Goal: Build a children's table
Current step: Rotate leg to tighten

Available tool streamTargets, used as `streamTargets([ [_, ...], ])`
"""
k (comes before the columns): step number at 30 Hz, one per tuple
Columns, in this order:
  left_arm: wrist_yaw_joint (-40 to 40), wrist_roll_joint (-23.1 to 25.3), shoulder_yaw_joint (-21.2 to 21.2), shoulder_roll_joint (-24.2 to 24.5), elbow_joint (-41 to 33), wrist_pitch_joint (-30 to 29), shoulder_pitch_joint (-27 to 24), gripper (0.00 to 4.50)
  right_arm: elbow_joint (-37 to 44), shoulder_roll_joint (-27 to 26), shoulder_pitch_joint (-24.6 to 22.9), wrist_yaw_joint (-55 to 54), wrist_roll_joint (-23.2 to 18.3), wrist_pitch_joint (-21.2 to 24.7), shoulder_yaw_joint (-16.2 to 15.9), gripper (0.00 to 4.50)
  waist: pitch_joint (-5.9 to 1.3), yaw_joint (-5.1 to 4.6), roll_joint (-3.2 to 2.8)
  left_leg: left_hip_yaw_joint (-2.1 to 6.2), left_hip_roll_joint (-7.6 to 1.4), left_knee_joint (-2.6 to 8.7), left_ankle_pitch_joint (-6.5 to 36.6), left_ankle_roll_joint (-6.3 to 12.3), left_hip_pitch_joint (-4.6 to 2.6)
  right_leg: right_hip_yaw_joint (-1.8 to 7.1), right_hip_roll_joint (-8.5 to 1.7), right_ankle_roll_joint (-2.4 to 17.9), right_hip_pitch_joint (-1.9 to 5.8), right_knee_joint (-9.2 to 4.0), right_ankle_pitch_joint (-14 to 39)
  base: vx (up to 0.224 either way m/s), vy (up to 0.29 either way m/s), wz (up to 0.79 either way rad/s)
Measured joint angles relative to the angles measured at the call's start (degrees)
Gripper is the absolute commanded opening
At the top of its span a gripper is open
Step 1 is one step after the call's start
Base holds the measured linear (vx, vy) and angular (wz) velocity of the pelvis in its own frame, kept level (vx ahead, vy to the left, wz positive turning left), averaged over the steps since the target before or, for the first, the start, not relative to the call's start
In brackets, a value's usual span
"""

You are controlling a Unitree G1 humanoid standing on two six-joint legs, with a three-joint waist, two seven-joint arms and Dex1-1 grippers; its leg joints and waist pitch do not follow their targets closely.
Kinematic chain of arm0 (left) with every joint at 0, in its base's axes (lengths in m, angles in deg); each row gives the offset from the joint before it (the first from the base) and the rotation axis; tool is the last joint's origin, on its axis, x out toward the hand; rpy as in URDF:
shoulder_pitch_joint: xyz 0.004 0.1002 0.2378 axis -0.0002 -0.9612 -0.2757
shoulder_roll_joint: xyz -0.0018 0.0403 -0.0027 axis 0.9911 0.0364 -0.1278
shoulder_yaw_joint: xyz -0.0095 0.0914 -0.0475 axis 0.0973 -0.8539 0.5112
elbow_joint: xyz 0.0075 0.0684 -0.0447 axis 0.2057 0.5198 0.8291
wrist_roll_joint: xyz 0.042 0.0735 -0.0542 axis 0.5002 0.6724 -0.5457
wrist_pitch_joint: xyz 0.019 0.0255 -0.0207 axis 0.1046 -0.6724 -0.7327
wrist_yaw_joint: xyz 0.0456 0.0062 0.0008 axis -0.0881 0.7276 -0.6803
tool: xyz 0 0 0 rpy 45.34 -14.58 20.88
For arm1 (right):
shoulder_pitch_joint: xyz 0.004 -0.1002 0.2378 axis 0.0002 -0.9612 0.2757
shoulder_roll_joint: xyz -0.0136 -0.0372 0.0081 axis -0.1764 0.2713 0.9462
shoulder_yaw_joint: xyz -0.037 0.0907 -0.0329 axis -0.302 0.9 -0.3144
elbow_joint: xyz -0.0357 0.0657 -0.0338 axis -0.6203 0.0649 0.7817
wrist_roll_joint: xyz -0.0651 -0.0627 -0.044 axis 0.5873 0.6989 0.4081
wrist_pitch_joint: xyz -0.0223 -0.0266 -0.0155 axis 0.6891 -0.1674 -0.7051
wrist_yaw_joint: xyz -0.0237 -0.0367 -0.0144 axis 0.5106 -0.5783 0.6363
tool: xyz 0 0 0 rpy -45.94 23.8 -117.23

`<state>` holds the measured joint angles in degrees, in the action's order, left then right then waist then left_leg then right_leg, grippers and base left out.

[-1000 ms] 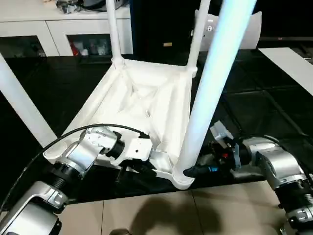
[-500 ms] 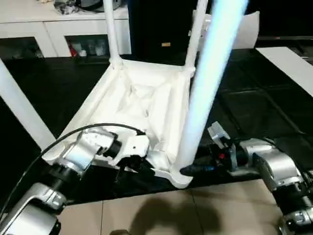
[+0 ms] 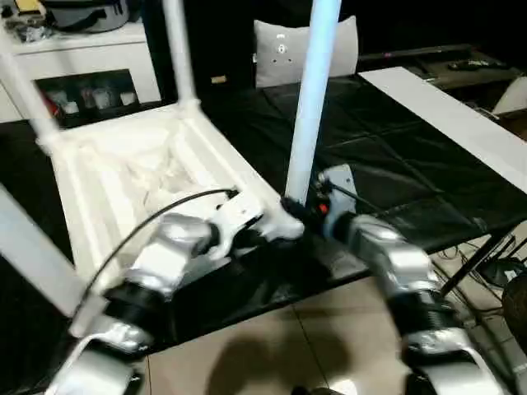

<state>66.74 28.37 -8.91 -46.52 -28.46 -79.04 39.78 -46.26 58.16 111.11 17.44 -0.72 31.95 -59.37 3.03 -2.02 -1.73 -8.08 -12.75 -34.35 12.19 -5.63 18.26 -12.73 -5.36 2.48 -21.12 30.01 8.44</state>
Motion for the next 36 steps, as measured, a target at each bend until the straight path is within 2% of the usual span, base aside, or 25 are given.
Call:
streamTargets([
  [2,-0.69,0.02,0.00,-0.56,0.27,0.03,0.30,0.00,-0.28,-0.15,-0.03,-0.58,0.01,-1.17,0.02,2.76,0.20,-0.50,-0.26,0.16,-0.12,-0.01,0.05,-0.03,0.04,-0.59,-0.10,0.00,0.26,-0.24,0.00,0.000,0.000,0.00],
  [5,0.08,-0.10,-1.05,-1.90,0.01,1.04,0.40,0.00,-0.94,1.04,-0.68,0.38,0.06,-3.40,0.72,2.95,0.41,-0.09,-0.65,0.32,-0.01,0.12,0.06,-0.02,0.34,-0.27,-0.19,-0.09,0.18,-0.24,-0.06,0.000,0.000,0.00],
  [9,2.65,-0.72,-2.26,-1.08,-1.04,2.73,0.25,0.00,-0.13,3.01,-2.21,5.04,-0.99,-5.26,1.18,3.38,0.41,1.38,-0.63,0.08,0.29,0.36,0.21,0.18,0.78,0.05,-0.34,-0.21,-0.15,0.06,-0.15,0.000,0.000,0.00],
  [13,7.01,-1.79,-3.01,1.53,-1.60,5.78,0.14,0.00,1.99,7.83,-4.24,14.99,-3.17,-6.22,-0.24,3.69,0.34,3.78,-0.51,-0.15,0.99,0.56,0.28,0.48,1.04,1.64,-0.36,-0.20,-1.10,1.35,-0.55,0.000,0.000,0.00],
  [15,9.68,-2.29,-3.41,3.36,-1.63,7.74,0.13,0.00,2.52,10.43,-4.67,20.14,-4.12,-6.35,-1.32,3.89,0.33,4.68,-0.50,-0.22,0.91,0.70,0.27,0.51,1.23,1.84,-0.23,-0.13,-1.50,1.59,-0.38,0.000,0.000,0.00],
  [16,11.53,-2.54,-3.47,4.51,-1.64,9.24,0.14,0.00,2.57,12.41,-4.75,23.32,-4.31,-6.94,-1.75,4.01,0.26,5.27,-0.38,-0.25,0.92,0.60,0.29,0.51,1.46,2.30,-0.22,0.07,-2.10,2.20,-0.30,0.000,0.000,0.00],
  [19,14.30,-2.57,-3.91,6.49,-1.46,11.87,0.15,0.00,2.61,15.02,-4.76,27.99,-4.17,-8.60,-2.54,4.13,0.26,5.81,-0.30,-0.47,0.94,0.31,0.32,0.54,1.81,2.68,-0.22,0.35,-2.80,3.01,-0.07,0.000,0.000,0.00],
  [21,15.74,-2.57,-4.36,7.71,-1.24,13.42,0.16,0.00,2.60,16.32,-4.78,30.28,-3.80,-9.69,-3.57,4.38,0.27,6.09,-0.30,-0.66,0.89,0.27,0.30,0.53,1.78,2.70,-0.18,0.36,-2.86,3.08,-0.05,0.000,0.000,0.00],
  [25,21.15,-2.98,-6.11,11.41,-0.17,19.67,0.20,0.00,2.63,21.22,-4.79,39.84,-3.99,-10.13,-6.40,4.38,0.27,7.23,-0.25,-0.75,0.83,0.16,0.25,0.47,1.66,2.81,-0.04,0.25,-2.75,3.08,0.00,0.000,0.000,0.00],
  [31,26.84,-3.02,-7.81,13.98,-0.07,24.57,0.38,0.00,2.33,23.10,-4.75,47.88,-3.79,-14.52,-9.21,4.38,0.15,8.30,-0.05,-0.75,0.90,0.06,0.23,0.41,1.66,3.05,-0.03,0.23,-2.67,3.08,-0.02,0.000,0.000,0.00],
  [34,29.24,-3.06,-8.50,14.75,-0.07,26.47,0.52,0.00,2.02,23.73,-4.55,51.73,-4.17,-14.35,-10.17,4.38,0.11,8.92,0.03,-0.76,0.90,0.07,0.24,0.42,1.68,3.06,-0.03,0.22,-2.67,3.08,-0.01,0.000,0.000,0.00],
  [36,30.30,-3.15,-8.92,15.10,-0.06,27.34,0.63,0.00,1.98,24.16,-4.49,53.85,-4.78,-13.49,-10.28,4.04,0.09,9.29,0.05,-0.76,0.90,0.07,0.24,0.42,1.68,3.08,-0.03,0.23,-2.68,3.09,-0.02,0.000,0.000,0.00],
])
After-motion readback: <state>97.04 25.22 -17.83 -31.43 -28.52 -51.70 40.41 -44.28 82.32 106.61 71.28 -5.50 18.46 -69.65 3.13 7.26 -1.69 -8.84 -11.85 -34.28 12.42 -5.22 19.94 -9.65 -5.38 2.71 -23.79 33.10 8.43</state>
